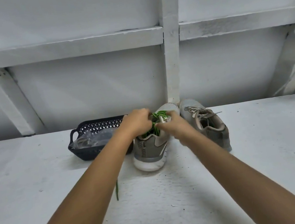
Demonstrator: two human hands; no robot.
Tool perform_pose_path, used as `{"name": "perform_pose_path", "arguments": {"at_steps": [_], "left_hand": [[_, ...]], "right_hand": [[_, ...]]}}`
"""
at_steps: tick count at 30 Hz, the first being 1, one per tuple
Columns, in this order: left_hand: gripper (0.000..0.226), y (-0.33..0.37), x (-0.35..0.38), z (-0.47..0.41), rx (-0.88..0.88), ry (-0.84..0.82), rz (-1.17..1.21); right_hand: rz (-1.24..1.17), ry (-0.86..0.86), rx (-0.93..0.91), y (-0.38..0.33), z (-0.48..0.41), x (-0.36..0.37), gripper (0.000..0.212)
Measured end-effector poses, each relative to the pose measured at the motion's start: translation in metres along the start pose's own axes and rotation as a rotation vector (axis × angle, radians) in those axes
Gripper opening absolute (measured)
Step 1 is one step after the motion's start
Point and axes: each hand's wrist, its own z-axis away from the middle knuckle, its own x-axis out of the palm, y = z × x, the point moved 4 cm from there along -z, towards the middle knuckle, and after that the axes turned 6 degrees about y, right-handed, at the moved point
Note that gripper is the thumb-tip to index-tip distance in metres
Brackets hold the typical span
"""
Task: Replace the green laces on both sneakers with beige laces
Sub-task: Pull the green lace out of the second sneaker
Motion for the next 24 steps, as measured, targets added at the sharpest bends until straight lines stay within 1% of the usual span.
{"name": "perform_pose_path", "arguments": {"at_steps": [2,3,5,7,9,14,20,22,24], "left_hand": [[0.039,-0.002,0.005,0.001,0.014,0.003,0.01],[0.038,-0.001,0.006,0.002,0.023,0.011,0.035],[0.036,-0.001,0.008,0.003,0.03,0.033,0.079],[0.031,-0.002,0.009,0.003,0.027,0.054,0.121],[0.027,-0.004,0.01,0.003,0.01,0.071,0.18],[0.026,0.0,-0.002,0.023,0.022,0.08,0.342],[0.02,0.005,-0.006,0.076,0.019,0.041,0.523],[0.016,0.01,-0.005,0.096,0.056,0.015,0.507],[0.015,0.016,-0.006,0.11,0.102,0.007,0.415]], "right_hand": [[-0.028,0.002,0.094,0.016,-0.002,0.02,0.073],[-0.072,0.017,0.127,0.022,-0.003,0.026,0.075],[-0.143,0.063,0.163,0.025,-0.003,0.031,0.068],[-0.149,0.099,0.157,0.023,-0.002,0.03,0.059],[-0.175,0.115,0.148,0.021,0.002,0.025,0.055],[-0.192,0.074,0.113,0.018,0.029,0.0,0.045],[-0.165,-0.006,0.059,0.029,0.071,-0.021,0.054],[-0.17,-0.027,0.051,0.033,0.087,-0.024,0.051],[-0.168,-0.047,0.049,0.037,0.101,-0.024,0.05]]}}
